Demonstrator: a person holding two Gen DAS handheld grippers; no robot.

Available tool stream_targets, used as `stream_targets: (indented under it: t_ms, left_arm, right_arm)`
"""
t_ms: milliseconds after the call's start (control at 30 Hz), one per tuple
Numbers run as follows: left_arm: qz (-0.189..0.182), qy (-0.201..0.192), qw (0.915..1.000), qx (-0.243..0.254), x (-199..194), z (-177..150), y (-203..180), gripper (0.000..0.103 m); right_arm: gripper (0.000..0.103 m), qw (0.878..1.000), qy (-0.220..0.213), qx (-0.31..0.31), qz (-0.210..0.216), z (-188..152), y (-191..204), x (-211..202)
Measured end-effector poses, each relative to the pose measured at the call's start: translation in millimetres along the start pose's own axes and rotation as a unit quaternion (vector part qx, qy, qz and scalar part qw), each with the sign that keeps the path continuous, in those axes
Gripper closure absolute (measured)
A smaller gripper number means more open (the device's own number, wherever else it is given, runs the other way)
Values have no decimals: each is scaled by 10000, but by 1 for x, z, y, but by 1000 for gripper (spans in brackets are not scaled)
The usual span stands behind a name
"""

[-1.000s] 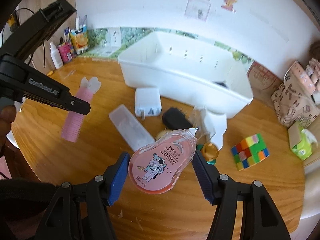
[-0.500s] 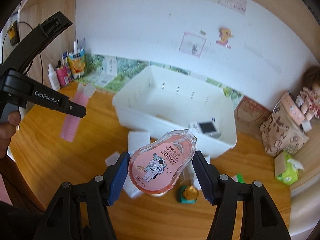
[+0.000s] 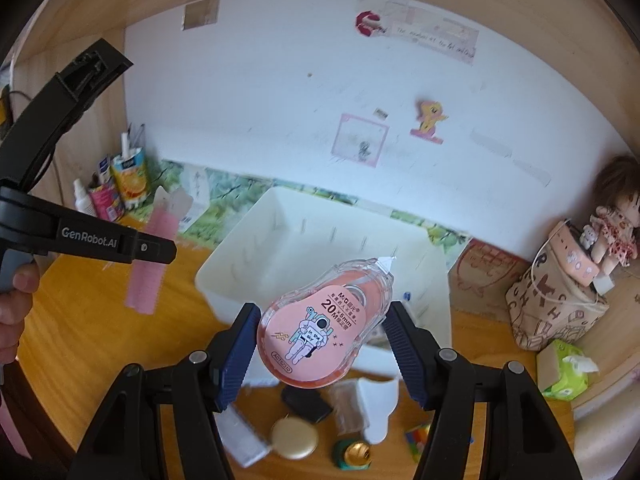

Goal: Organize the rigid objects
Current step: 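Lift and carry the pink curlers and tape dispenser over the white bin with both tools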

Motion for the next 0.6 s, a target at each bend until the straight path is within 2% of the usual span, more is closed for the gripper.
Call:
stream_targets:
  t_ms: [200, 500, 600]
  left_arm:
    - [-96, -79, 9999, 3, 10, 22, -10, 74]
    - [-158, -405, 9980, 454, 33, 44, -25, 74]
    - [-194, -402, 9977, 513, 46, 49, -27, 74]
  right_arm:
    - [38, 9997, -147, 187, -68, 14, -20, 16]
    - [38, 9991, -290, 301, -28, 27, -37, 48]
    - [38, 9993, -267, 276, -15, 27, -38, 66]
Point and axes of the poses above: each gripper's, at about its wrist camera, not at the fingertips, and x roughly the way its jaws point, y to its left, z to its top, the point moved 6 cm from there along x, roughly the way its jaws point, and after that the axes turned 5 degrees about -x, right-handed, at the moved point
